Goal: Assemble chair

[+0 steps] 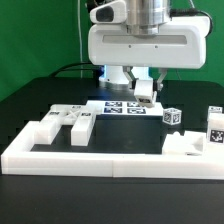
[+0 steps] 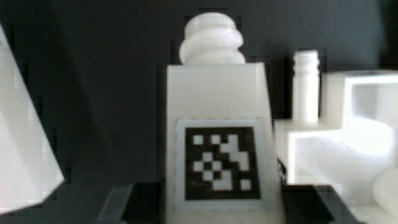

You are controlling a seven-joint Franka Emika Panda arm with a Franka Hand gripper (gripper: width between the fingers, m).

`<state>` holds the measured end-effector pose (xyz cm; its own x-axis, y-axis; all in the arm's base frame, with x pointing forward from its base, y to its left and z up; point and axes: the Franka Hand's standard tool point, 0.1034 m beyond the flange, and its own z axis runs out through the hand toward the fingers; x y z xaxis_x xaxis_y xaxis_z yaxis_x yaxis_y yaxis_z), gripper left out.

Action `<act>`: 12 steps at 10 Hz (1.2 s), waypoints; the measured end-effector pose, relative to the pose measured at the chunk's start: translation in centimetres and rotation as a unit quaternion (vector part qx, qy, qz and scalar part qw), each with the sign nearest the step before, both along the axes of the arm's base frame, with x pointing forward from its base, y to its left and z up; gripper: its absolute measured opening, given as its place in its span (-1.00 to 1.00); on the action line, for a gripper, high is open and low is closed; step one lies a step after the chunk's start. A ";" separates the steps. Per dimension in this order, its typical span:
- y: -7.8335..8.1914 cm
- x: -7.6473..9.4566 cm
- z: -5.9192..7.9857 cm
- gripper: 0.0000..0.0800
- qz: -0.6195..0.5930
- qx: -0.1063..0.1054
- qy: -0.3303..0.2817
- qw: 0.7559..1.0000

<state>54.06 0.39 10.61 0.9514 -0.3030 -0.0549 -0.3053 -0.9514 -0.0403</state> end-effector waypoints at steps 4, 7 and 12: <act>1.7 2.0 0.7 -0.27 0.016 -0.030 -0.137 0.990; 2.2 2.1 0.6 -0.27 0.024 -0.052 -0.218 0.974; 2.7 3.3 0.6 -0.27 0.044 -0.078 -0.302 0.949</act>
Offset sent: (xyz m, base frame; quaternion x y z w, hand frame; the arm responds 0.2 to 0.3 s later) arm 0.0223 0.0162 0.0154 -0.0033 0.2017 -0.0192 0.9792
